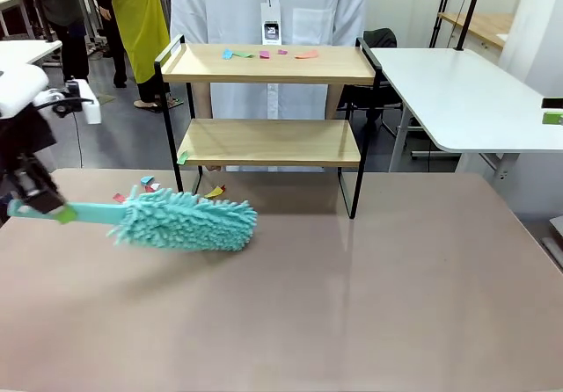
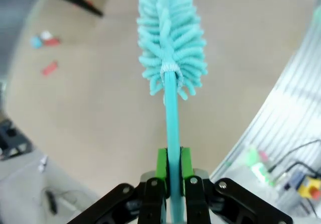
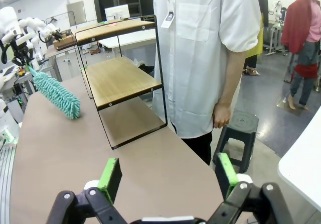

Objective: Clean the shelf.
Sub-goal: Clean the specific section of the Shelf indicated by the human with the Duster.

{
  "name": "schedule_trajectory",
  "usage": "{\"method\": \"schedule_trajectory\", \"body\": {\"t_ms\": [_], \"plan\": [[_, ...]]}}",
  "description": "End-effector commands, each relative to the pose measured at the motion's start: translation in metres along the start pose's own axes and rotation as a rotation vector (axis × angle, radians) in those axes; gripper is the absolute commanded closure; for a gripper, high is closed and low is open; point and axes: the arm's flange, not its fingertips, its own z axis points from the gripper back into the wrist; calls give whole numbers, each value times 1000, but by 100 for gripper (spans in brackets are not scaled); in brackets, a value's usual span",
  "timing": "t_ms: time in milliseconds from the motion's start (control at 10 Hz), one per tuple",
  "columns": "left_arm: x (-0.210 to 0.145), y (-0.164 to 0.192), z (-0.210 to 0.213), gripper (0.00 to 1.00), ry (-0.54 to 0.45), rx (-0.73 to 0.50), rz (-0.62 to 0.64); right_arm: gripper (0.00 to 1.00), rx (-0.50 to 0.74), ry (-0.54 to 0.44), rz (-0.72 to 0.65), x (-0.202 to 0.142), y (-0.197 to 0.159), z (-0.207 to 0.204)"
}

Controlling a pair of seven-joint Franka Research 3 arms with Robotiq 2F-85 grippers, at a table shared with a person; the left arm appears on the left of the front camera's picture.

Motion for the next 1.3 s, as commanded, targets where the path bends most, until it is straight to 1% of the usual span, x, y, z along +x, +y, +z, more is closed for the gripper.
{"method": "schedule_trajectory", "body": {"t_ms": [0, 300, 400, 500, 600, 1200], "plan": [[-8, -23, 22, 87, 64, 74, -2, 0, 1, 2, 6, 3, 0, -1], [-2, -34, 75, 87, 174, 178, 23, 0, 1, 2, 6, 3, 0, -1], [0, -40, 92, 87, 162, 202, 36, 0, 1, 2, 6, 3, 0, -1], [4, -49, 100, 87, 143, 242, 18, 0, 1, 2, 6, 3, 0, -1], [-6, -38, 77, 87, 144, 170, 11, 0, 1, 2, 6, 3, 0, -1], [-6, -38, 77, 87, 144, 170, 11, 0, 1, 2, 6, 3, 0, -1]]}}
